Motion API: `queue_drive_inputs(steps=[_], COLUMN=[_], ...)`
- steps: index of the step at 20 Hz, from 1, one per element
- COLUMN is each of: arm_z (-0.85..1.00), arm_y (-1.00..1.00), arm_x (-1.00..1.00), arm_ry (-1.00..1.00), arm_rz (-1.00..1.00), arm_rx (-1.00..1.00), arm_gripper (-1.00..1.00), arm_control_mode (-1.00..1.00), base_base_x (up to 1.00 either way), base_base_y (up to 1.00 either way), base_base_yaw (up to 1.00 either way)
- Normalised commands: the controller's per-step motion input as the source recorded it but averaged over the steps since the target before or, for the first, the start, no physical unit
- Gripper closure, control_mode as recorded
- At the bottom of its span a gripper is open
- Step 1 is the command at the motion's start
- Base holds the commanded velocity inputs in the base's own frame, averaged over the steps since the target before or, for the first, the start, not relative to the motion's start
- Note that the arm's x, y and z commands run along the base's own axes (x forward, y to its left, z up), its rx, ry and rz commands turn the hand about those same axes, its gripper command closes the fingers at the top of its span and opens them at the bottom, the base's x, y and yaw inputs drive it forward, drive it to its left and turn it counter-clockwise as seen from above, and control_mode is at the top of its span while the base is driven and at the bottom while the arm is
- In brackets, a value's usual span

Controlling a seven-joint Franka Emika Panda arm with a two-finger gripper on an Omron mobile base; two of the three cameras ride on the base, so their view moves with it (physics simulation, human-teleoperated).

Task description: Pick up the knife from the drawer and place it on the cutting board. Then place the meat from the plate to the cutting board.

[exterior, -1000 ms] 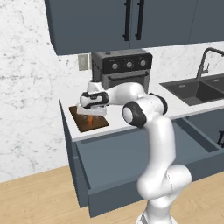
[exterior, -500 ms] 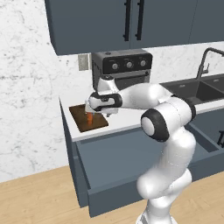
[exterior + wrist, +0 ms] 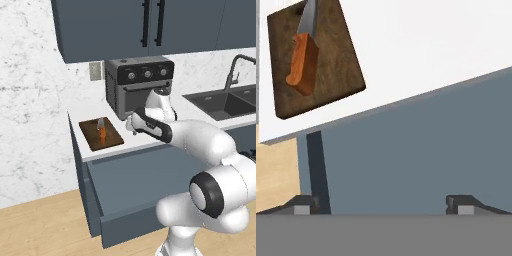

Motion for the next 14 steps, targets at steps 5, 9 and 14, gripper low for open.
queue_drive_inputs(steps=[5,9,14], arm_z=[0.65,0.42,0.13], arm_y=[-0.88,-0.36,-0.05], arm_x=[-0.42,-0.46,-0.64], arm_ry=[0.01,0.12,0.17], arm_rz=[-0.01,-0.04,-0.02], arm_rx=[-0.03,-0.08,-0.14], arm_gripper=[-1.00,-1.00,-1.00], arm_control_mode=[-1.00,-1.00,-1.00], base_base_x=[0.00,0.00,0.00], base_base_y=[0.00,0.00,0.00], base_base_yaw=[0.00,0.00,0.00])
